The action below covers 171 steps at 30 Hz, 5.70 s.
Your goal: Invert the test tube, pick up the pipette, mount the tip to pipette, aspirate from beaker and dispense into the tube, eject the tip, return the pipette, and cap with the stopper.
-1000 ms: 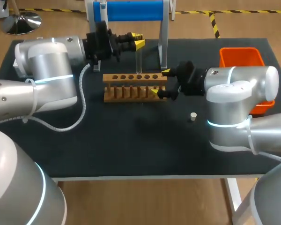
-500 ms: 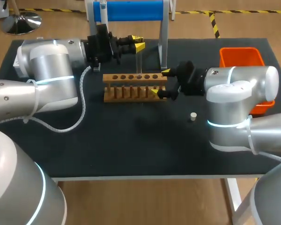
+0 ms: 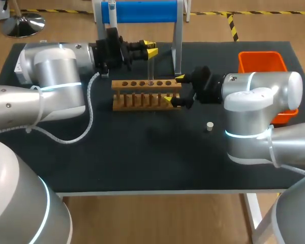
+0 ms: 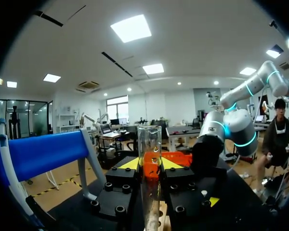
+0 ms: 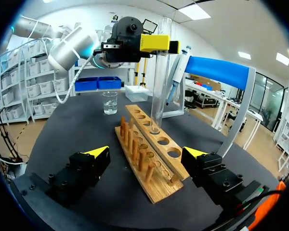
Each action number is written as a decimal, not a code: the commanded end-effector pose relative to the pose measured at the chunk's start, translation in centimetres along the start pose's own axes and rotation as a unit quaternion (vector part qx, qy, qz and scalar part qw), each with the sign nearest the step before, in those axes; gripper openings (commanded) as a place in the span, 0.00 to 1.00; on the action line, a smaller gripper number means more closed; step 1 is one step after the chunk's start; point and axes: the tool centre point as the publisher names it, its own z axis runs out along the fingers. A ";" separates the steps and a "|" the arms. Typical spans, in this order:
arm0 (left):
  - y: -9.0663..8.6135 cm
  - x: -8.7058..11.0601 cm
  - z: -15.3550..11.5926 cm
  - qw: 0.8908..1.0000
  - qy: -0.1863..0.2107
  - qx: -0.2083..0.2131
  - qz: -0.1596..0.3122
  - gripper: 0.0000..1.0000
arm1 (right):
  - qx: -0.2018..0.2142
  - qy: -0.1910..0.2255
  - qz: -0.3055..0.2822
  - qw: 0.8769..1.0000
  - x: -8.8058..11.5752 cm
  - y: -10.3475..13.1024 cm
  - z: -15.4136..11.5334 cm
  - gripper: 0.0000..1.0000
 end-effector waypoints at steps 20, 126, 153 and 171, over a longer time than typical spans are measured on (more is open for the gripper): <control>1.2 -0.5 0.0 1.000 0.001 -0.005 -0.007 0.00 | -0.002 -0.001 0.000 1.000 0.0 -0.1 0.0 1.00; 1.2 3.5 -9.1 0.988 -0.078 -0.124 -0.054 1.00 | -0.002 -0.001 0.000 1.000 0.0 -0.1 0.0 1.00; -0.2 7.8 -16.4 0.972 -0.166 -0.152 -0.069 1.00 | -0.002 -0.001 0.000 1.000 0.0 -0.1 0.0 1.00; 0.7 5.4 -26.7 0.932 -0.290 -0.207 -0.068 1.00 | -0.002 -0.001 0.000 1.000 0.0 -0.1 0.0 1.00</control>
